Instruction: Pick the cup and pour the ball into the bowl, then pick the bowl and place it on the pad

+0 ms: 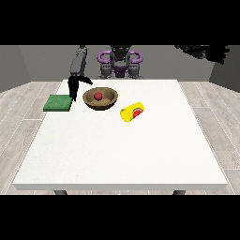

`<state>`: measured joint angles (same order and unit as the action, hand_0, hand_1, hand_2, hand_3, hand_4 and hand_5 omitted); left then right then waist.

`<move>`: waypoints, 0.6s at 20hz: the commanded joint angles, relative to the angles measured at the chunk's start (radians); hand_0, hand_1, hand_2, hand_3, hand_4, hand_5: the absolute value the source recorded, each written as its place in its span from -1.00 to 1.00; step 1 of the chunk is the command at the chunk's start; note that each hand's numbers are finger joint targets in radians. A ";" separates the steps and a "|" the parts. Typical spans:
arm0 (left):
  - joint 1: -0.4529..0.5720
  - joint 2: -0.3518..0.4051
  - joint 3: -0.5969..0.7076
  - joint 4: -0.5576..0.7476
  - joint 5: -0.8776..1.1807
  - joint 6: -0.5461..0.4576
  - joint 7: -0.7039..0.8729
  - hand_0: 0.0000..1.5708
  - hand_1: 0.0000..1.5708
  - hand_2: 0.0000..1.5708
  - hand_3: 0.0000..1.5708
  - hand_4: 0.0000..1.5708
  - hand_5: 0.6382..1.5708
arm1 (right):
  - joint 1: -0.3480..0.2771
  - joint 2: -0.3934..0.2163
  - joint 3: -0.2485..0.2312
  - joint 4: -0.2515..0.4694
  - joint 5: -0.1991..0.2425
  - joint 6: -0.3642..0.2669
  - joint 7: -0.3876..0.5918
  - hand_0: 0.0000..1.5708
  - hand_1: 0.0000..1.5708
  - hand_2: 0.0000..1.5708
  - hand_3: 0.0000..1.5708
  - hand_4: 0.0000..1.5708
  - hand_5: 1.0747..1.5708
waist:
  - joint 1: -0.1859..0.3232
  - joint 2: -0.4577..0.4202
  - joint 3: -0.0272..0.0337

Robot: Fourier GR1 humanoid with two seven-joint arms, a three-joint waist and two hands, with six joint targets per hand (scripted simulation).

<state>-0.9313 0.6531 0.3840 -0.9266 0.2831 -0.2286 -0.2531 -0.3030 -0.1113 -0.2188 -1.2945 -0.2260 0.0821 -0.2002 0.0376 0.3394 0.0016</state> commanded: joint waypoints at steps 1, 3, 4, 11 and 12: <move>-0.043 0.100 0.037 0.036 0.042 -0.067 0.068 -1.00 -1.00 -1.00 -1.00 -1.00 0.95 | -0.042 -0.004 -0.009 0.110 -0.003 0.016 -0.031 -1.00 -1.00 -1.00 -1.00 -0.64 1.00 | -0.014 0.004 -0.0010; -0.071 0.066 -0.005 -0.043 0.031 -0.025 0.123 -1.00 -1.00 -1.00 -1.00 -1.00 0.94 | -0.080 0.001 -0.042 0.253 -0.015 0.036 -0.117 -1.00 -1.00 -1.00 -1.00 -0.61 0.99 | 0.015 0.009 0.0004; -0.065 0.070 0.012 -0.024 0.036 -0.010 0.114 -1.00 -1.00 -1.00 -1.00 -1.00 0.93 | -0.080 -0.010 -0.030 0.258 -0.009 0.045 -0.092 -1.00 -1.00 -1.00 -1.00 -0.59 0.99 | -0.013 -0.012 -0.0004; -0.065 0.090 0.036 -0.023 0.069 -0.045 0.085 -1.00 -1.00 -1.00 -1.00 -1.00 0.93 | -0.190 -0.010 -0.063 0.385 -0.023 0.001 -0.105 -1.00 -1.00 -1.00 -1.00 -0.49 1.00 | 0.007 0.025 -0.0010; -0.094 0.139 0.044 0.002 0.074 -0.055 0.137 -1.00 -1.00 -1.00 -1.00 -1.00 0.93 | -0.191 0.024 -0.050 0.391 -0.017 -0.023 -0.111 -1.00 -1.00 -1.00 -1.00 -0.49 1.00 | -0.009 0.000 -0.0010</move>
<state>-1.0169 0.7526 0.4096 -0.9391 0.3432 -0.2675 -0.1272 -0.4712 -0.1101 -0.2701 -0.9657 -0.2494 0.0778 -0.2741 0.0354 0.3400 0.0006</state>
